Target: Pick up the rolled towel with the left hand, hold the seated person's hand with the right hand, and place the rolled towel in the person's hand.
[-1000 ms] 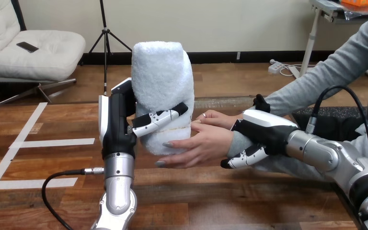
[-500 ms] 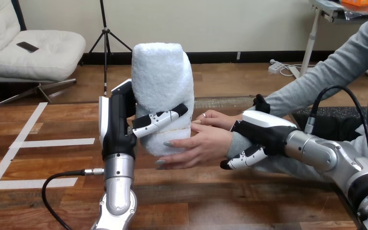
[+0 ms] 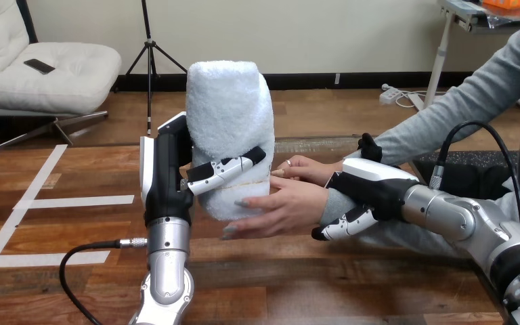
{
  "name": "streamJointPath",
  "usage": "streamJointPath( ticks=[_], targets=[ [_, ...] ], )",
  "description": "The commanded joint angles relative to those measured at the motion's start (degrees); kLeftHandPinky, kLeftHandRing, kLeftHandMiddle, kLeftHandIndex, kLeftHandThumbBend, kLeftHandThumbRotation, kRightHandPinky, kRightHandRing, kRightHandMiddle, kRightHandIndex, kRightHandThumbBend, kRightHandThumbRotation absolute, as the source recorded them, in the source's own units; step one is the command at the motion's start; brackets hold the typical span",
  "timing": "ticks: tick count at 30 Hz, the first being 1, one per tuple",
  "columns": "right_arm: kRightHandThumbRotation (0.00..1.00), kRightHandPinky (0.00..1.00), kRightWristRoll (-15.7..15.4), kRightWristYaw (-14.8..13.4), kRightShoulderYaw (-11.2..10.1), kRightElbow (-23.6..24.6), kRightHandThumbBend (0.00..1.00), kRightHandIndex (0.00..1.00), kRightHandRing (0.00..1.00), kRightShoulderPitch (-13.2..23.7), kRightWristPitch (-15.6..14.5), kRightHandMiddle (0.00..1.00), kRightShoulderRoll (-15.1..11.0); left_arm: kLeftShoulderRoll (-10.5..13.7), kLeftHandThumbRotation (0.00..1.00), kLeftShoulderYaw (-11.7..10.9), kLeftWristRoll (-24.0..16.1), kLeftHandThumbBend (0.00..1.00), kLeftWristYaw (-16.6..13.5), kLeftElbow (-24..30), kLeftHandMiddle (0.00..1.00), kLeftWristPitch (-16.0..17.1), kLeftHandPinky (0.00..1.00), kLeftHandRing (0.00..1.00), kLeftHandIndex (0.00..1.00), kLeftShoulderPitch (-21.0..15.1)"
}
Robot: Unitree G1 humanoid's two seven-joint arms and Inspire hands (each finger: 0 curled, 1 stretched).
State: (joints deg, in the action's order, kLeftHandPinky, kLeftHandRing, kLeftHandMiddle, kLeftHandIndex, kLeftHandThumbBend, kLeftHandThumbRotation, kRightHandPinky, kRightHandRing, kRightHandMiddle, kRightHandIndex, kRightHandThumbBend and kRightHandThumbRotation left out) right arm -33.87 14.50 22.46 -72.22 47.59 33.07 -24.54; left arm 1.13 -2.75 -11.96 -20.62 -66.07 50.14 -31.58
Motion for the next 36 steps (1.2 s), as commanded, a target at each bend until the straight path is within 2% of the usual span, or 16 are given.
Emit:
streamJointPath(
  ticks=[1,14,22,36],
  targets=[
    [0.37,0.23,2.03,-0.30,-1.77,3.88,0.54,0.29,0.27,13.64,0.39,0.31,1.72,-0.44,0.00,0.94,-0.39,0.58,-0.04,0.55,0.39,1.08,0.31,0.34,0.41,-4.18],
    [0.33,0.21,2.54,-0.46,-2.24,3.75,0.54,0.28,0.25,14.21,0.71,0.29,2.10,-0.90,0.00,0.83,-0.04,0.58,0.29,0.47,0.39,0.87,0.31,0.34,0.41,-4.12],
    [0.34,0.22,1.71,-1.13,-1.65,3.98,0.54,0.30,0.27,14.63,0.48,0.31,1.95,-0.88,0.00,1.36,-0.95,0.57,-0.63,0.75,0.39,0.47,0.31,0.34,0.41,-4.00],
    [0.33,0.22,2.35,-1.04,-2.14,3.61,0.53,0.31,0.27,15.07,1.20,0.31,2.02,-1.39,0.00,1.55,-0.90,0.56,-0.48,0.75,0.40,0.39,0.32,0.35,0.41,-3.74]
  ],
)
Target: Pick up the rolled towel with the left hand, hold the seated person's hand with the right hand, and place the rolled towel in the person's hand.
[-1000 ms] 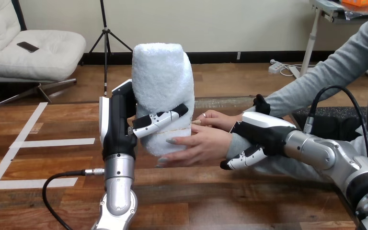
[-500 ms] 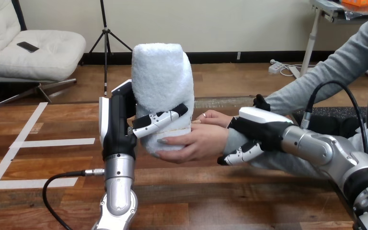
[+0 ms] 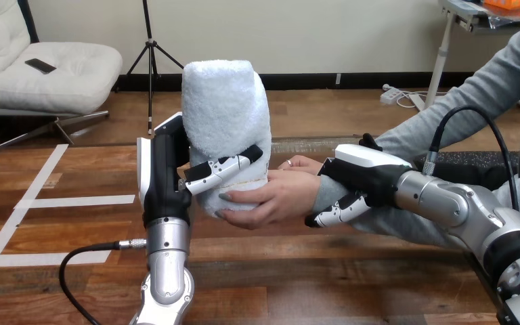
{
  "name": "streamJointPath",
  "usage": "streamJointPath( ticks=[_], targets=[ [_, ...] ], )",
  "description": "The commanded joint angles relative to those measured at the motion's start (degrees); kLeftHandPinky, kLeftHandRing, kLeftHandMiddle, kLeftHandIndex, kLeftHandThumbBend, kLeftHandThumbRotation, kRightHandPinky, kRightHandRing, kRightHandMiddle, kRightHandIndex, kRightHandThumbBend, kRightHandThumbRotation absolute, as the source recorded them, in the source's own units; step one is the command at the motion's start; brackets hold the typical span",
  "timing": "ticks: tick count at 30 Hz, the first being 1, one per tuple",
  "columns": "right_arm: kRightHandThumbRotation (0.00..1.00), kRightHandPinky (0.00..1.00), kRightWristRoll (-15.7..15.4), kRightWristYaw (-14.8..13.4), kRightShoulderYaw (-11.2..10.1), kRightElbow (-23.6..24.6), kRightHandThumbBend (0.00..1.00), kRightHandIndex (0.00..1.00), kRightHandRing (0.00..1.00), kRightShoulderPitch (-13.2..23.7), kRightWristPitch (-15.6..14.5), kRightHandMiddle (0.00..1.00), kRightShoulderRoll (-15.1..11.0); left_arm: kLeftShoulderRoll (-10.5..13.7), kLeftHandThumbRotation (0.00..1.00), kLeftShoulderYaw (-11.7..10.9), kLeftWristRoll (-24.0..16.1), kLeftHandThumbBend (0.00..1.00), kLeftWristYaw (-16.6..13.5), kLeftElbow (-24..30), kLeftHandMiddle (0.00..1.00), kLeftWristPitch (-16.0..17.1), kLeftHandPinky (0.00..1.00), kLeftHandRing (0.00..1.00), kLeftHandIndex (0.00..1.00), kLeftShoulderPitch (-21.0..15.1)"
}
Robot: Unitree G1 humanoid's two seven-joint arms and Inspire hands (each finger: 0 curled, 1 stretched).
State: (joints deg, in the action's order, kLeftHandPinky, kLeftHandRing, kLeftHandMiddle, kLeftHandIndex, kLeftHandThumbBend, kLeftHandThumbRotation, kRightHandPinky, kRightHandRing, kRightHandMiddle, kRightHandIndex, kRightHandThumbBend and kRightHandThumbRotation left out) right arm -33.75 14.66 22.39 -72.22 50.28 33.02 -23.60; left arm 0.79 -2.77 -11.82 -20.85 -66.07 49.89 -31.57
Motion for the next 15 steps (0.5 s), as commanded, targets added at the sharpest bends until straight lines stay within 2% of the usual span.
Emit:
streamJointPath(
  ticks=[1,15],
  targets=[
    [0.33,0.22,2.24,-1.22,-2.07,3.59,0.53,0.31,0.26,12.40,1.32,0.31,1.09,-1.07,0.00,1.60,-1.06,0.56,-0.27,0.75,0.40,0.64,0.32,0.35,0.41,-3.74],
    [0.30,0.20,2.45,-1.66,-2.32,3.21,0.54,0.28,0.24,12.75,1.87,0.28,1.20,-1.45,0.00,2.01,-1.64,0.56,-0.82,0.66,0.40,0.04,0.32,0.35,0.41,-3.58]
  ],
)
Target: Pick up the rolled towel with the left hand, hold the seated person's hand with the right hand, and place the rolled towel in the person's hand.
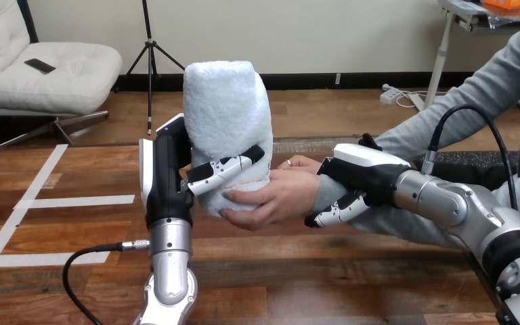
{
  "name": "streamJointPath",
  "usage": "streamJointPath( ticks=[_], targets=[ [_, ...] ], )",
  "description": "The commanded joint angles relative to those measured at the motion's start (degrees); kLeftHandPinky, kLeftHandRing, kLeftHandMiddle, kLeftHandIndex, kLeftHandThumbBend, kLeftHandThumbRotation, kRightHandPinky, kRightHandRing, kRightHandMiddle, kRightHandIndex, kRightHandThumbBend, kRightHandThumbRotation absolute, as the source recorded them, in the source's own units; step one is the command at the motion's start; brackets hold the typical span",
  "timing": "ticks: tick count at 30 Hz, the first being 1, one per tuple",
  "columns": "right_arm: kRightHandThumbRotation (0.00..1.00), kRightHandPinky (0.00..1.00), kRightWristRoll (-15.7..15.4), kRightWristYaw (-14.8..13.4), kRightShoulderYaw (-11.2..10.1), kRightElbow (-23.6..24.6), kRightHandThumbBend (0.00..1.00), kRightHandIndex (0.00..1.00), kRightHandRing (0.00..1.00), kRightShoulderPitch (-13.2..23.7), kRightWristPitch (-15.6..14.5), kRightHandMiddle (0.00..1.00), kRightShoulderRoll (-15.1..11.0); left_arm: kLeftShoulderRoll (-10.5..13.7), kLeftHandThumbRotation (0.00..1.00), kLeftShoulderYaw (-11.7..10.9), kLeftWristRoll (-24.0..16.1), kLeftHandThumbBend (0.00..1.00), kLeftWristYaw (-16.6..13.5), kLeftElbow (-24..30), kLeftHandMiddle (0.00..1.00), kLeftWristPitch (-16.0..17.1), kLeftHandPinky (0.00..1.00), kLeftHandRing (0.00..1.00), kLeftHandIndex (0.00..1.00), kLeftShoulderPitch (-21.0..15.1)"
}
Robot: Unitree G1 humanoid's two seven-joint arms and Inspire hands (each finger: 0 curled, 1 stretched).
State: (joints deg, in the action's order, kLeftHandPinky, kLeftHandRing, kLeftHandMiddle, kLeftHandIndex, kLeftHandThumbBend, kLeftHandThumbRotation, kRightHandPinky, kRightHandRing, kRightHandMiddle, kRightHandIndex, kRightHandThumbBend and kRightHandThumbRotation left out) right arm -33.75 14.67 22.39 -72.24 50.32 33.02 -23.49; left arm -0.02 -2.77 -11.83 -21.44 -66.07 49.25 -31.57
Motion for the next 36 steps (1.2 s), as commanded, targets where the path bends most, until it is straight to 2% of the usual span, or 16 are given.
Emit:
streamJointPath(
  ticks=[1,26,36],
  targets=[
    [0.31,0.20,2.42,-1.69,-2.30,3.20,0.54,0.27,0.24,12.73,1.89,0.28,1.09,-0.64,0.00,2.04,-1.69,0.56,-0.30,0.67,0.40,0.66,0.32,0.35,0.41,-3.57],
    [0.30,0.20,3.13,-0.54,-2.74,3.71,0.54,0.28,0.23,12.79,2.05,0.28,1.31,-1.10,0.00,2.29,-1.98,0.57,-0.77,0.74,0.39,0.46,0.31,0.34,0.41,-3.62],
    [0.31,0.20,2.99,-0.51,-2.60,3.88,0.54,0.28,0.24,12.67,2.19,0.28,1.22,-1.62,0.00,1.90,-0.97,0.57,0.41,0.65,0.39,0.74,0.31,0.34,0.41,-3.67]
  ],
)
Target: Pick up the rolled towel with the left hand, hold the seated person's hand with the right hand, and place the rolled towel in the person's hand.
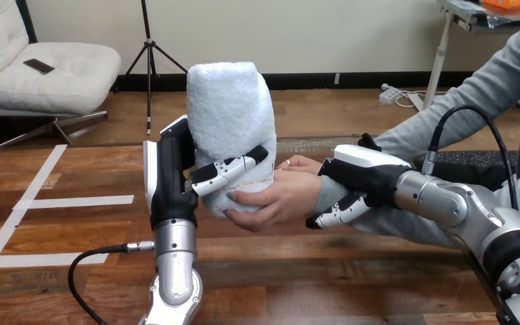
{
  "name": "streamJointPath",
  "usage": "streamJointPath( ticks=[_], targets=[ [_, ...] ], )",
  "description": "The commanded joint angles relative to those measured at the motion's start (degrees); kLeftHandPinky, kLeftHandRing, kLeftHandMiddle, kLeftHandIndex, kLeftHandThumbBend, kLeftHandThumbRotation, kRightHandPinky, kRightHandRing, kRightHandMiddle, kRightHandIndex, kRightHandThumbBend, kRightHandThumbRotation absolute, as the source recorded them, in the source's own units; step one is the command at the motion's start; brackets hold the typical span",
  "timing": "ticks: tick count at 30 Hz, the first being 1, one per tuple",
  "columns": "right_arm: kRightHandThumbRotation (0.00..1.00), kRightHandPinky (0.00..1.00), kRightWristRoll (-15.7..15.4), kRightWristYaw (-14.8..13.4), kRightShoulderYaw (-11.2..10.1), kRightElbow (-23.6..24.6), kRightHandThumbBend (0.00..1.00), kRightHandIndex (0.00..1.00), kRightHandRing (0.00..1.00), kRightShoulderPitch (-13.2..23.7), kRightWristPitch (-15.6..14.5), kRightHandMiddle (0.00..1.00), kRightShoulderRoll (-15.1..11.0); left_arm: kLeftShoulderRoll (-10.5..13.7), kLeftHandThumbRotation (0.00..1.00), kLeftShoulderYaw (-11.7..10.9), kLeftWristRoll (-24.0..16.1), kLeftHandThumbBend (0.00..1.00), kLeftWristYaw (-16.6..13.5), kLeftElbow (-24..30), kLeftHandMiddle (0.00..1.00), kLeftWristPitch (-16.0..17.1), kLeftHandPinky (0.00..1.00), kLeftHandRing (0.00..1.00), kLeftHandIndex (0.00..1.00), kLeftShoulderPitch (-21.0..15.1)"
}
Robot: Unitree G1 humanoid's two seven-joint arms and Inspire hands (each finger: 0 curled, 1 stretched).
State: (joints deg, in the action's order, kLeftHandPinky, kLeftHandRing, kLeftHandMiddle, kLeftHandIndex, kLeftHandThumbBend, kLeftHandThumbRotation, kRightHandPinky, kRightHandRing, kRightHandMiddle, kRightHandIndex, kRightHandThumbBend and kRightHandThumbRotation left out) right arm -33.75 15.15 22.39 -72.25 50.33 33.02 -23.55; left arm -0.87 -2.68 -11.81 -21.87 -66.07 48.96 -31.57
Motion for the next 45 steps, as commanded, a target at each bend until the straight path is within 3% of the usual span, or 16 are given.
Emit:
streamJointPath(
  ticks=[1,28,45],
  targets=[
    [0.31,0.20,2.96,-0.92,-2.57,4.01,0.54,0.29,0.24,12.67,2.17,0.28,1.25,-0.76,0.00,1.88,-1.11,0.57,0.73,0.67,0.39,0.97,0.31,0.35,0.41,-3.68],
    [0.32,0.24,2.50,-1.87,-2.28,3.96,0.54,0.32,0.29,12.10,2.30,0.32,1.05,-2.29,0.00,2.35,-1.04,0.57,2.04,0.30,0.39,1.24,0.31,0.34,0.41,-3.99],
    [0.33,0.23,2.42,-2.35,-2.25,3.65,0.54,0.31,0.27,11.74,2.64,0.31,0.88,-3.93,0.00,2.62,-0.70,0.55,3.65,0.00,0.40,0.47,0.31,0.34,0.41,-4.10]
  ],
)
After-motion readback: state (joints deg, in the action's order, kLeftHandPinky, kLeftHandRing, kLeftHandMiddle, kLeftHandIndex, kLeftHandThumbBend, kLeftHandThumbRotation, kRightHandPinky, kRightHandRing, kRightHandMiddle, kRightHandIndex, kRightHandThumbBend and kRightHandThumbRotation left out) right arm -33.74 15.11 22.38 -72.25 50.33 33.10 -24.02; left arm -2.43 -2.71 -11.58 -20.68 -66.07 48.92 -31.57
